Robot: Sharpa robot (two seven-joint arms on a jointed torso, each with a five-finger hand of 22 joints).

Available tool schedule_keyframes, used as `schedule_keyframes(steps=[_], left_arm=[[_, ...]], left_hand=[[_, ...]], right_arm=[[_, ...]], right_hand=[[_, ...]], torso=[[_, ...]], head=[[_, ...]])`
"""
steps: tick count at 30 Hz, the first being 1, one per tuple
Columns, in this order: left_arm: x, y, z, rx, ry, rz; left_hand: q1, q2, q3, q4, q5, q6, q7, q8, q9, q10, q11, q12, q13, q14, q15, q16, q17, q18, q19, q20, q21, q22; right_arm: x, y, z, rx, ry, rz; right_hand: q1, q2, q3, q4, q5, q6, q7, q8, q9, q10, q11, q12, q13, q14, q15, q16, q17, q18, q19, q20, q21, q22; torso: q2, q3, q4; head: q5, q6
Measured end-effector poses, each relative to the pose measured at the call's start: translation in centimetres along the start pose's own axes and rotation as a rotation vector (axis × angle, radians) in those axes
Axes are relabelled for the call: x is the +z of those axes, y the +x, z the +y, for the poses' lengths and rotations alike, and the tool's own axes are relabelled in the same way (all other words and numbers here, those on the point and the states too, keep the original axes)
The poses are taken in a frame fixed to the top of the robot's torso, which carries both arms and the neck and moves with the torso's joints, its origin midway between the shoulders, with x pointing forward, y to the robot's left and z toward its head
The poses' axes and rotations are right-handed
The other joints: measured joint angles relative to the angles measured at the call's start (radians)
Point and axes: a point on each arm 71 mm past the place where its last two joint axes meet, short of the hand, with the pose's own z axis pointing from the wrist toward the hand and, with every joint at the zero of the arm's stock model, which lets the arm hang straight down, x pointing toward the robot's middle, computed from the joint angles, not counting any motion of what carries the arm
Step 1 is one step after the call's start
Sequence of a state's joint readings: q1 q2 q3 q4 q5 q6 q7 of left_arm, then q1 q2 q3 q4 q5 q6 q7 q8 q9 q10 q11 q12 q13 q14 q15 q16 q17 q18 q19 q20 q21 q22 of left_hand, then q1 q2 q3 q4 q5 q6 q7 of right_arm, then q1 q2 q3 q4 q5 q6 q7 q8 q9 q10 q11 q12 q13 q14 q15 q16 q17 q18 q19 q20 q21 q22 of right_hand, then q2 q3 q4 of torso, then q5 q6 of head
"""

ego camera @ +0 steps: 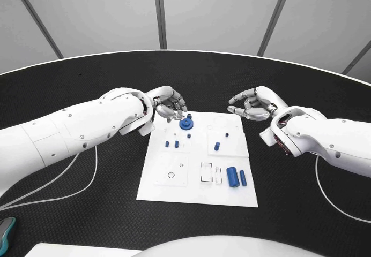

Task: Assemble the parts on the task board

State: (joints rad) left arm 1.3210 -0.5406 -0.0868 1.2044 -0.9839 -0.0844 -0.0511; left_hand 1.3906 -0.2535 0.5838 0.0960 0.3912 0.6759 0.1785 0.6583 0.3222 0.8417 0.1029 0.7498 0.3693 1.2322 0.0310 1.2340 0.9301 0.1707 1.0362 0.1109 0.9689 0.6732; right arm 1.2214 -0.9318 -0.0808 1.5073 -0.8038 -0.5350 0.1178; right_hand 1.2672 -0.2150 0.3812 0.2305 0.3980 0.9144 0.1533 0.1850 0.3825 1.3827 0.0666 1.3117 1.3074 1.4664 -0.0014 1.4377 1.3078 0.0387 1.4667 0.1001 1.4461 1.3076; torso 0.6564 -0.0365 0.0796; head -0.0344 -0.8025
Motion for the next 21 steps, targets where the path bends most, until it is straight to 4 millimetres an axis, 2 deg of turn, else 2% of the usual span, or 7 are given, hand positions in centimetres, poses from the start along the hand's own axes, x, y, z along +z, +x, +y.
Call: schedule_keyframes(steps=[5, 13, 19, 21], left_arm=[[0.3, 0.2, -1.1, 0.143, 0.103, -0.054], [0.9, 1.6, -1.5, 0.329, 0.142, -0.032], [1.3, 2.8, -1.0, 0.389, 0.139, 0.003], [1.4, 3.2, -0.9, 0.394, 0.137, 0.011]], left_hand=[[-0.009, -0.009, -0.003, -0.011, 0.0, 0.007, 0.0, -0.02, -0.015, -0.001, 0.001, -0.035, -0.031, -0.001, 0.001, 0.0, -0.009, 0.0, -0.003, 0.003, 0.0, 0.0], [-0.029, -0.029, -0.012, -0.036, -0.004, 0.056, -0.011, -0.065, -0.038, 0.007, 0.001, -0.107, -0.091, 0.024, -0.002, 0.041, 0.012, 0.0, 0.0, 0.007, 0.0, 0.0], [-0.035, -0.024, -0.009, -0.046, -0.004, 0.086, -0.017, -0.084, -0.043, 0.027, -0.002, -0.144, -0.121, 0.049, -0.005, 0.068, 0.04, 0.0, 0.033, 0.005, 0.031, 0.036], [-0.035, -0.024, -0.009, -0.049, -0.004, 0.095, -0.016, -0.089, -0.044, 0.035, -0.001, -0.15, -0.127, 0.059, -0.004, 0.078, 0.047, 0.0, 0.047, 0.004, 0.043, 0.05]], right_arm=[[0.1, -0.1, 0.0, -0.002, -0.002, -0.005], [0.1, 0.0, 0.0, -0.002, -0.007, -0.008], [0.2, 0.0, 0.1, -0.002, -0.013, -0.014], [0.2, 0.0, 0.1, -0.003, -0.014, -0.015]], right_hand=[[0.0, 0.0, 0.003, -0.002, 0.0, 0.0, 0.0, 0.0, 0.0, -0.038, 0.0, -0.061, -0.002, 0.0, 0.0, -0.007, 0.0, 0.0, -0.005, -0.005, -0.009, 0.0], [0.0, 0.0, 0.009, -0.003, 0.0, -0.007, 0.0, 0.0, 0.001, -0.071, -0.003, -0.12, -0.051, -0.001, -0.007, -0.019, 0.0, 0.0, -0.009, -0.009, -0.027, -0.001], [0.0, 0.0, 0.014, -0.003, 0.0, -0.007, 0.0, 0.008, 0.004, -0.101, -0.006, -0.185, -0.106, 0.0, -0.007, -0.035, 0.0, 0.0, -0.018, -0.011, -0.043, -0.022], [0.0, 0.0, 0.014, -0.003, 0.0, -0.007, 0.0, 0.009, 0.005, -0.12, -0.004, -0.217, -0.135, 0.0, -0.007, -0.05, 0.0, 0.016, -0.033, -0.011, -0.058, -0.043]], torso=[[0.0, 0.0002, 0.0006], [0.0, 0.0006, 0.0006], [0.0, 0.0007, 0.0004], [0.0, 0.0007, 0.0005]], head=[[-0.004, 0.007], [-0.006, 0.019], [-0.009, 0.026], [-0.012, 0.028]])
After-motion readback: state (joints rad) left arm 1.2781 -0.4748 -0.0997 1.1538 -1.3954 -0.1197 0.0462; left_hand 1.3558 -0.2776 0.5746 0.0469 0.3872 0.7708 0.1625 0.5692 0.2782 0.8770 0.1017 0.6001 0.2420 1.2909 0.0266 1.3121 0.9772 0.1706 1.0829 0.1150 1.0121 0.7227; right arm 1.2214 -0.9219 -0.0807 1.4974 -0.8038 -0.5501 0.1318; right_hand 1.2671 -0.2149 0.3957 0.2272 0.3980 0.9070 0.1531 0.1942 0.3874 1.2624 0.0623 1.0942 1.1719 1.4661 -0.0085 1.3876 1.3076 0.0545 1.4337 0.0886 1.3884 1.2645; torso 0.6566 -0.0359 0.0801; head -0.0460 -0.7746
